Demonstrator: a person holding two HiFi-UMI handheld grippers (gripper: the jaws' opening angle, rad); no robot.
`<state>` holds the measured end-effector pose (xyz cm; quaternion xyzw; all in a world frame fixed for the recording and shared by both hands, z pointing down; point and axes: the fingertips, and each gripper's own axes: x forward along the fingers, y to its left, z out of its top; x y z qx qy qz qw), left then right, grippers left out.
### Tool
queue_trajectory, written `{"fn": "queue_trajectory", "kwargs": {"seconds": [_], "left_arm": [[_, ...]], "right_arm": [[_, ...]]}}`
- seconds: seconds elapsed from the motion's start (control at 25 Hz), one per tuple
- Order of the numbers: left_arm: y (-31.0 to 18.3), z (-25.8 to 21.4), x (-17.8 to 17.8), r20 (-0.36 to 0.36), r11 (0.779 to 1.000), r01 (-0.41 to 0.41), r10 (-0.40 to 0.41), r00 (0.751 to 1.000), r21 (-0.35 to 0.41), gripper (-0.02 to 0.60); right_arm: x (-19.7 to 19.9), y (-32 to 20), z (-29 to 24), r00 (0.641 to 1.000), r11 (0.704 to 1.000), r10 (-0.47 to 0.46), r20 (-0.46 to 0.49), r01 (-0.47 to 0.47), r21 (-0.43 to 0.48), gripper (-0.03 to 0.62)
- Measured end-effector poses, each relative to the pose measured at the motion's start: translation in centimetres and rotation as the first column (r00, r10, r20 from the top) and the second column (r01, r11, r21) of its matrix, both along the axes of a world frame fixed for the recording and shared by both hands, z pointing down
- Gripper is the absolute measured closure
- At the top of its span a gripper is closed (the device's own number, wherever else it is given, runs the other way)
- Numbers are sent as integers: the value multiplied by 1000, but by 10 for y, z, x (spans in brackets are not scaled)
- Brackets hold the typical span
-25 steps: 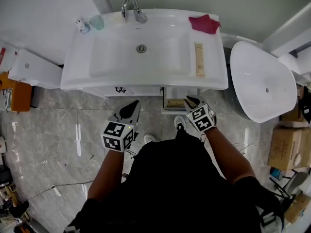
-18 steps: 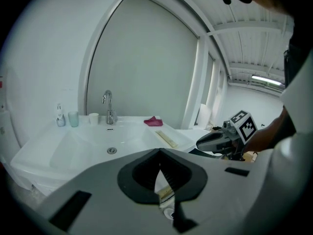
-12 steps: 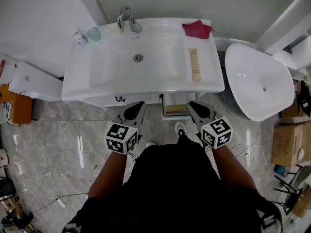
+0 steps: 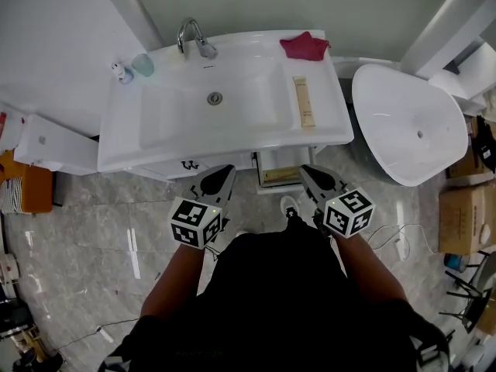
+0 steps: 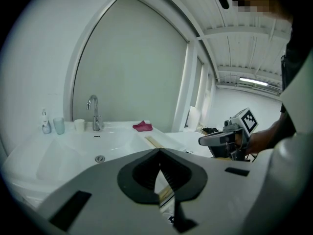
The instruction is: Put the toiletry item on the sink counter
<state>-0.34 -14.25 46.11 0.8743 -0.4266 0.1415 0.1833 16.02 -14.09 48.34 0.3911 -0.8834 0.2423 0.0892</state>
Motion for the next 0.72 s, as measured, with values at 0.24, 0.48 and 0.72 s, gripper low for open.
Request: {"fn": "queue_trajectory", "kwargs": {"seconds": [0.24, 0.48, 0.72], "left_arm": [[0, 1, 7, 11, 1000, -17, 17, 1000, -3, 577], [-2, -1, 11, 18, 1000, -16, 16, 1000, 2, 577], [-5, 7, 12, 47, 1000, 1, -1, 999, -10, 577]], "right_arm": [[3, 7, 2, 1000, 1000, 2, -19, -2, 6, 589], [7, 3, 4, 1000, 1000, 0, -25, 0, 8, 589], [16, -15, 10, 995, 1000, -7, -98, 10, 28, 589]]}}
